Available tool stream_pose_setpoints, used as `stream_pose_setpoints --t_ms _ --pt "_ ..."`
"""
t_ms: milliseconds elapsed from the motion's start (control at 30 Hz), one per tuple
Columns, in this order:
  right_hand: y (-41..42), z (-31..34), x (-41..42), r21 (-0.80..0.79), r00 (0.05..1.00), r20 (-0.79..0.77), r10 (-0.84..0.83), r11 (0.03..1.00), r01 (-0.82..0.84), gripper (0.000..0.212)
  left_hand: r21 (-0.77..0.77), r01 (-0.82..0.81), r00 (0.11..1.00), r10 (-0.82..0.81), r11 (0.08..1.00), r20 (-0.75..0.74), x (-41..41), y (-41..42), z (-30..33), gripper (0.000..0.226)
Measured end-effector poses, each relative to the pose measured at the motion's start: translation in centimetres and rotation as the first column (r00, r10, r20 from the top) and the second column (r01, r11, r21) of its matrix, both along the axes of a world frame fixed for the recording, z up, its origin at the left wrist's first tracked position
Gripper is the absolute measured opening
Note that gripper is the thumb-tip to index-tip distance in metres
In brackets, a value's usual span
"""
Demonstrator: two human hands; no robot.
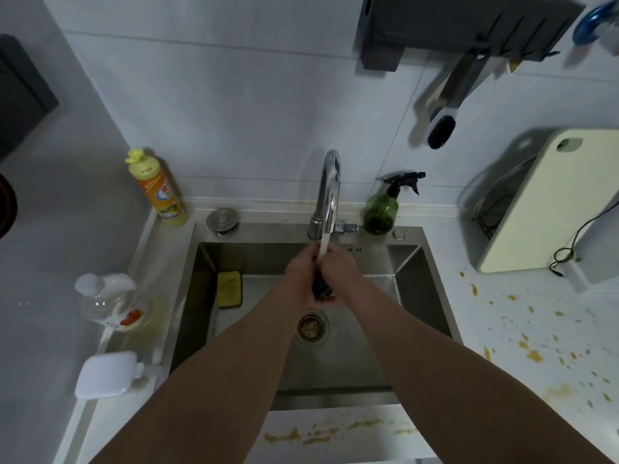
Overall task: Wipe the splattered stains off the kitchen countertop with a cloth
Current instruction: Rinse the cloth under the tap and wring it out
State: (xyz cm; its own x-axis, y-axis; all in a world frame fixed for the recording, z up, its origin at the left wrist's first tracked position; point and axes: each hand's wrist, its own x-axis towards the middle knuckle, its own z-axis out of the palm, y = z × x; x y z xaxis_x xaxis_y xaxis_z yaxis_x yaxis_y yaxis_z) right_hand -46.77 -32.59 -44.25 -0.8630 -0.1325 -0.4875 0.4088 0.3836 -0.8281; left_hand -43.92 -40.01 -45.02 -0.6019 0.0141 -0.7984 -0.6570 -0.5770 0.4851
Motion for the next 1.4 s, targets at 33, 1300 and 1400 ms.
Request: stream_pose_setpoints --t_ms 33,1300,1400 --pt "-0.2 0.0 -0.1 0.028 1.000 -0.019 0.009 1.000 -0.008 0.032 0.063 -0.016 1.000 0.016 0.998 0.003 0.3 -0.3 -0.7 0.050" --pt "5.5 -1.1 -10.2 0.623 0.870 -0.155 0.468 0.730 -0.282 0.035 0.120 -0.120 0.992 0.113 0.985 0.062 1.4 -1.5 -3.7 0.030" --pt "5.0 -0.8 -10.6 0.649 0.886 -0.101 0.453 0.704 -0.286 0.043 0.127 -0.069 0.997 0.065 0.989 0.030 1.1 -1.4 -2.9 0.037"
